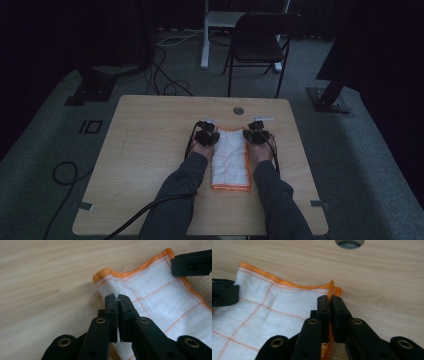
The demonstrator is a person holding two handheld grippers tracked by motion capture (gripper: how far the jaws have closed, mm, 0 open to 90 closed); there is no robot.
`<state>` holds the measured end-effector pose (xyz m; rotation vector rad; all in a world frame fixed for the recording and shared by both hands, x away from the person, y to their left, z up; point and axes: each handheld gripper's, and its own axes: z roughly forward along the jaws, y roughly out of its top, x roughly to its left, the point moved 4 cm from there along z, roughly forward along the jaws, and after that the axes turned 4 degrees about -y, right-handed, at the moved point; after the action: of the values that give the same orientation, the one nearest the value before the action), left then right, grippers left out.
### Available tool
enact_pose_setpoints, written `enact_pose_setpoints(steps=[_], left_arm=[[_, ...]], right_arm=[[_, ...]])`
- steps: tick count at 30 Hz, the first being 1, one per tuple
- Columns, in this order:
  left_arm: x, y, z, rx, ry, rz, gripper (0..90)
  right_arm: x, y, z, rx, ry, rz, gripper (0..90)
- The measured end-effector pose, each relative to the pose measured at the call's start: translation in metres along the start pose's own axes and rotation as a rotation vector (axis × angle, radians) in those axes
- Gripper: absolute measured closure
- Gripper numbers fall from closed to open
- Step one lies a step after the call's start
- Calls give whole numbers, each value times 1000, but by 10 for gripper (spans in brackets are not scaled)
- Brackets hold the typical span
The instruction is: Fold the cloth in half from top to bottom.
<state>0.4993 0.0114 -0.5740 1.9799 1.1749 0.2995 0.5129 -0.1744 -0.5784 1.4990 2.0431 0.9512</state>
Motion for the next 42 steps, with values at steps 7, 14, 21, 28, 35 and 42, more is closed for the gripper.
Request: enact_pose_setpoints(steps=[7,14,21,28,35,42], left_arm=[[-5,13,-15,-43,-30,31,878],[-4,9,-23,-61,-50,33,878],[-6,-3,-35,-89,-74,33,877],[-13,-7,-47,-114,-93,61,877],[-20,-8,-60,-132,-112,82,877],[-23,-1,-74,-157,-127,106,877]], right_arm=[[-1,7,-13,-39,16,-14,863],[-4,6,-25,-66,46,-26,862],[-3,-3,-36,-99,82,-34,862],[3,-9,-50,-135,98,-58,862],[7,-12,-63,-165,116,-74,862],[9,-9,-80,-211,124,-97,862]])
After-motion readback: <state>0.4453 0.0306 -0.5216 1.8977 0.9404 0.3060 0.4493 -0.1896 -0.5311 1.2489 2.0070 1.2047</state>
